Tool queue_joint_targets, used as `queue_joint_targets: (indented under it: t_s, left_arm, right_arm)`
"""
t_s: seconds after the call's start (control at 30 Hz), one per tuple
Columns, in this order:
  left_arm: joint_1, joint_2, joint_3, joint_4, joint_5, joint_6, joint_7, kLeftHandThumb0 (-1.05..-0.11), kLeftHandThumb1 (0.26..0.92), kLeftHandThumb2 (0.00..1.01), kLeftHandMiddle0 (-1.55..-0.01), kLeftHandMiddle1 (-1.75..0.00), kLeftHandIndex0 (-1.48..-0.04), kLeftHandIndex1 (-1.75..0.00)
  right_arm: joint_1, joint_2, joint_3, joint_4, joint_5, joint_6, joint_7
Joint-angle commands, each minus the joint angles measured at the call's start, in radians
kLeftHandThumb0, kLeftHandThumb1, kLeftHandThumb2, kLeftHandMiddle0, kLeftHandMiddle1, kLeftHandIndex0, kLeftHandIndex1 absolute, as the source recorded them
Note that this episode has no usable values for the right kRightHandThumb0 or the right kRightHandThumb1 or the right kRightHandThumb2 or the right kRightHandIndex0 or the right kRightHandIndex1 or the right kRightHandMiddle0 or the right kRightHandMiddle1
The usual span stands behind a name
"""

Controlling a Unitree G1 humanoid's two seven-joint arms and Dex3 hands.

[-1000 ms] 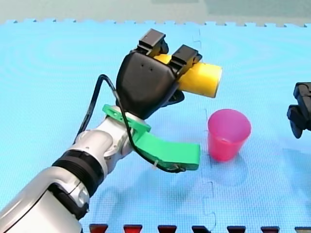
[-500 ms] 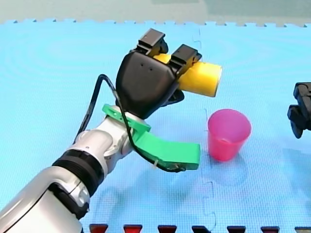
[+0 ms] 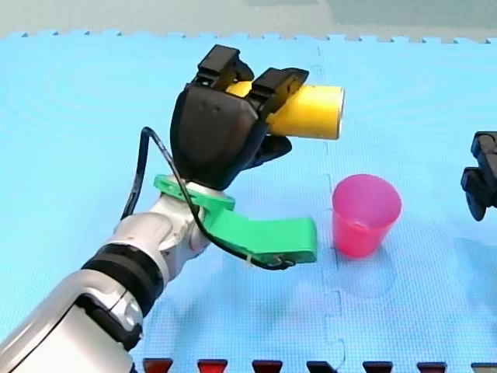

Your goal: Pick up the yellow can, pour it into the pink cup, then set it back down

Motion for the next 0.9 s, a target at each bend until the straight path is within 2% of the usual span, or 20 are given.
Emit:
queue_joint_targets:
  t_s: [0.0, 0.07, 0.2, 0.23, 0.33, 0.4, 0.53, 0.67, 0.87]
  left_arm:
    - [0.01, 0.002, 0.032, 0.019, -0.034, -0.053, 0.032, -0.424, 0.848, 0.0, -1.08, -0.73, -1.2, -0.01]
    - [0.022, -0.007, 0.074, 0.036, -0.086, -0.113, 0.024, -0.423, 0.838, 0.0, -1.17, -0.5, -1.21, 0.0]
    - [0.064, -0.041, 0.183, 0.046, -0.24, -0.23, -0.099, -0.429, 0.821, 0.0, -1.21, -0.42, -1.23, -0.01]
    - [0.074, -0.042, 0.198, 0.044, -0.263, -0.249, -0.123, -0.429, 0.817, 0.0, -1.21, -0.41, -1.23, -0.01]
    - [0.095, -0.037, 0.228, 0.044, -0.302, -0.281, -0.174, -0.421, 0.805, 0.0, -1.25, -0.22, -1.23, 0.0]
    - [0.113, -0.038, 0.261, 0.047, -0.344, -0.304, -0.233, -0.42, 0.802, 0.0, -1.25, -0.16, -1.23, 0.0]
    - [0.154, -0.04, 0.328, 0.044, -0.43, -0.366, -0.363, -0.412, 0.802, 0.0, -1.26, -0.12, -1.21, 0.0]
    - [0.184, -0.059, 0.404, 0.034, -0.535, -0.401, -0.512, -0.397, 0.804, 0.0, -1.25, -0.08, -1.18, 0.0]
    - [0.207, -0.067, 0.454, 0.006, -0.575, -0.42, -0.594, -0.401, 0.809, 0.0, -1.25, -0.06, -1.18, 0.0]
  right_arm:
    - [0.0, -0.007, -0.004, 0.0, 0.004, 0.005, 0.002]
    - [-0.001, -0.007, -0.005, -0.001, 0.007, 0.007, 0.004]
    - [0.0, -0.007, -0.009, -0.001, 0.013, 0.01, 0.011]
    - [0.0, -0.007, -0.01, -0.002, 0.013, 0.01, 0.012]
    - [0.0, -0.007, -0.01, -0.003, 0.014, 0.01, 0.014]
    - [-0.001, -0.008, -0.01, -0.003, 0.015, 0.011, 0.015]
    - [0.0, -0.009, -0.011, -0.005, 0.016, 0.015, 0.017]
    - [0.0, -0.012, -0.011, -0.006, 0.015, 0.016, 0.018]
    - [-0.001, -0.013, -0.004, -0.008, 0.008, 0.017, 0.013]
